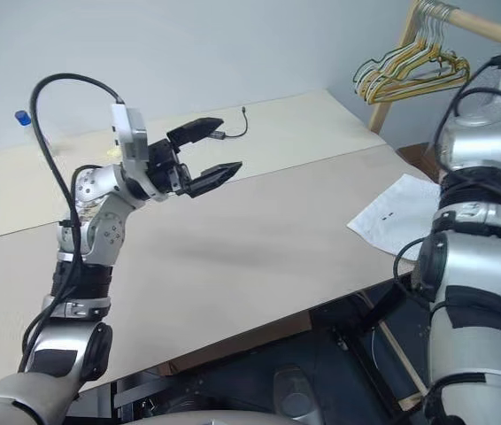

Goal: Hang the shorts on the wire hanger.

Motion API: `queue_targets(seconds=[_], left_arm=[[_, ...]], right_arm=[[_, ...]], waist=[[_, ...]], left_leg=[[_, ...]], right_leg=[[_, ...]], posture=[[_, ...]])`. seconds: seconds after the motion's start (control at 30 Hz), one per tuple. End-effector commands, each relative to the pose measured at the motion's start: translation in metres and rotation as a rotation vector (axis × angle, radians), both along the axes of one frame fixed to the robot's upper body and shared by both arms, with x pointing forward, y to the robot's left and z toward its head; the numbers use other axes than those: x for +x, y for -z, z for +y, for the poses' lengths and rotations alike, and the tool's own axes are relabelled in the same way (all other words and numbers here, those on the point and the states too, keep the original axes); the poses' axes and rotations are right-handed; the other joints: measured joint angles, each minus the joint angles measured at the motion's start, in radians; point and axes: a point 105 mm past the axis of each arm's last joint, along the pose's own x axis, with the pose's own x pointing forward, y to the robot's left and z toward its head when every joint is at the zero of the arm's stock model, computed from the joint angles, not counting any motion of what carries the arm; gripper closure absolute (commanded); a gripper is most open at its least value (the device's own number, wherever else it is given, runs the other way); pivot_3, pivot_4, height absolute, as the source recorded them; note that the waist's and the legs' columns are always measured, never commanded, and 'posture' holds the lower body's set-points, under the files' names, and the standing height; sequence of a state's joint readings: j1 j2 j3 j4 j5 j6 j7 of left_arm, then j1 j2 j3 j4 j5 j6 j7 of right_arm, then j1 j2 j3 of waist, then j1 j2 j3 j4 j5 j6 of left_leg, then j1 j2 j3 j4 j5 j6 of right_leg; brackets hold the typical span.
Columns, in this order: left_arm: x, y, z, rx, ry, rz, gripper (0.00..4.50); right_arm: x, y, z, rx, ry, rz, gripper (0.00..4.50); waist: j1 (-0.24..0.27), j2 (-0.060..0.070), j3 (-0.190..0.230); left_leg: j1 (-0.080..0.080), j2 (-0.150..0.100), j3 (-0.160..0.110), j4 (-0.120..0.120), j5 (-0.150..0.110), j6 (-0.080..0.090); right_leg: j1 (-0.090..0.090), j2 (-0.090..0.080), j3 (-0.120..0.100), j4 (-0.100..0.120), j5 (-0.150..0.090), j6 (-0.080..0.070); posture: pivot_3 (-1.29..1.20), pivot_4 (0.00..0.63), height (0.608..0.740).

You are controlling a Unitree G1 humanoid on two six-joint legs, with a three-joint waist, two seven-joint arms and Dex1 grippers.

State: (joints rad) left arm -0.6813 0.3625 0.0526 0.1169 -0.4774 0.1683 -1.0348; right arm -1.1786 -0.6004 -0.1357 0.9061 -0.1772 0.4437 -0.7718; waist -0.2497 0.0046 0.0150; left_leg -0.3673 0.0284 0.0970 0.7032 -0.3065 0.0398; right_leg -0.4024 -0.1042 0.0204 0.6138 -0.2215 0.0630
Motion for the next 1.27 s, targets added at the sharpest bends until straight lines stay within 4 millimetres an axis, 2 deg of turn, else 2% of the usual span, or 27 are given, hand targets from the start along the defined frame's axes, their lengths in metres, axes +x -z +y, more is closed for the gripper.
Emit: queue_targets(seconds=[0.03, 0.17, 0.27, 0.37, 0.4, 0.47, 0.57, 0.6, 0.67, 0.73, 0.83, 0.97, 1.1, 1.27], left_arm=[[-0.007, -0.012, 0.014, -0.018, -0.028, -0.051, 0.0], [-0.009, -0.009, 0.031, -0.005, -0.082, -0.034, 0.0], [-0.013, -0.006, 0.046, 0.006, -0.133, -0.008, 0.0], [-0.014, 0.005, 0.062, 0.067, -0.21, 0.032, 0.0], [-0.015, 0.009, 0.068, 0.079, -0.237, 0.046, 0.0], [-0.018, 0.015, 0.076, 0.083, -0.267, 0.067, 0.0], [-0.02, 0.025, 0.088, 0.087, -0.334, 0.106, 0.0], [-0.021, 0.029, 0.093, 0.086, -0.366, 0.12, 0.0], [-0.025, 0.038, 0.101, 0.075, -0.426, 0.147, 0.0], [-0.029, 0.043, 0.105, 0.069, -0.462, 0.164, 0.0], [-0.036, 0.053, 0.107, 0.078, -0.497, 0.185, 0.0], [-0.039, 0.058, 0.107, 0.082, -0.516, 0.195, 0.0], [-0.038, 0.059, 0.107, 0.086, -0.529, 0.195, 0.0], [-0.038, 0.06, 0.108, 0.097, -0.525, 0.206, 0.0]], right_arm=[[0.011, -0.009, 0.031, -0.112, -0.122, 0.001, 0.05], [0.022, 0.007, 0.065, -0.181, -0.272, 0.061, 0.05], [0.032, 0.025, 0.09, -0.187, -0.427, 0.158, 0.05], [0.038, 0.041, 0.118, -0.247, -0.652, 0.244, 0.05], [0.04, 0.051, 0.128, -0.198, -0.766, 0.253, 0.05], [0.041, 0.061, 0.143, -0.156, -0.906, 0.278, 0.05], [0.038, 0.075, 0.17, -0.226, -1.097, 0.376, 0.05], [0.035, 0.077, 0.181, -0.317, -1.156, 0.415, 0.05], [0.027, 0.085, 0.203, -0.349, -1.302, 0.453, 0.05], [0.021, 0.09, 0.215, -0.388, -1.386, 0.492, 0.05], [0.012, 0.101, 0.231, -0.444, -1.496, 0.562, 0.05], [0.008, 0.111, 0.242, -0.497, -1.547, 0.622, 0.05], [0.01, 0.114, 0.244, -0.489, -1.557, 0.633, 0.05], [0.011, 0.116, 0.242, -0.499, -1.54, 0.646, 0.05]], waist=[[0.003, 0.0, 0.0], [0.022, 0.0, 0.0], [0.04, 0.0, 0.0], [0.067, 0.0, 0.0], [0.075, 0.0, 0.0], [0.098, 0.0, 0.0], [0.129, 0.0, 0.0], [0.135, 0.0, 0.0], [0.157, 0.0, 0.0], [0.174, 0.0, 0.0], [0.205, -0.002, 0.001], [0.243, -0.003, 0.001], [0.27, -0.003, 0.001], [0.276, -0.003, 0.001]], left_leg=[[0.0, 0.0, 0.0, 0.0, 0.0, 0.0], [0.0, 0.0, 0.0, 0.0, 0.0, 0.0], [0.0, 0.0, 0.0, 0.0, 0.0, 0.0], [0.0, 0.0, -0.001, 0.0, 0.0, 0.0], [0.0, 0.0, -0.001, 0.0, 0.0, 0.001], [0.0, 0.0, -0.001, 0.0, 0.0, 0.001], [0.0, 0.0, -0.001, 0.0, 0.0, 0.001], [0.0, 0.0, -0.001, 0.0, 0.0, 0.001], [-0.001, -0.001, -0.001, 0.0, -0.001, 0.001], [-0.001, -0.001, -0.001, 0.0, -0.001, 0.001], [-0.001, 0.0, -0.001, 0.0, 0.0, 0.001], [-0.001, 0.001, 0.0, 0.0, 0.0, 0.0], [-0.001, 0.001, 0.0, 0.0, 0.001, -0.001], [-0.001, 0.001, 0.001, 0.0, 0.002, -0.003]], right_leg=[[0.0, 0.0, 0.0, 0.0, 0.0, 0.0], [-0.001, 0.0, 0.0, 0.002, 0.0, 0.0], [-0.001, 0.0, 0.0, 0.002, 0.0, 0.0], [-0.001, 0.0, -0.001, 0.001, 0.0, 0.0], [-0.001, 0.0, -0.002, 0.001, 0.0, 0.0], [-0.001, 0.0, -0.002, 0.001, 0.0, 0.0], [-0.001, 0.0, -0.003, 0.001, 0.0, 0.0], [-0.001, 0.0, -0.004, 0.001, 0.0, -0.001], [-0.002, 0.0, -0.004, 0.001, 0.0, -0.001], [-0.002, 0.001, -0.005, 0.0, 0.001, -0.001], [-0.002, 0.002, -0.006, 0.0, 0.002, -0.003], [-0.002, 0.003, -0.007, 0.0, 0.003, -0.005], [-0.002, 0.004, -0.008, 0.0, 0.003, -0.006], [-0.002, 0.005, -0.009, -0.001, 0.003, -0.007]], posture=[[-0.13, 0.0, 0.74], [-0.08, 0.0, 0.74], [-0.06, 0.0, 0.74], [-0.02, 0.0, 0.74], [-0.01, 0.0, 0.74], [0.01, 0.0, 0.74], [0.04, 0.0, 0.74], [0.05, 0.0, 0.74], [0.08, 0.0, 0.74], [0.09, 0.0, 0.74], [0.11, 0.0, 0.74], [0.13, 0.0, 0.74], [0.14, 0.0, 0.74], [0.14, 0.0, 0.74]])
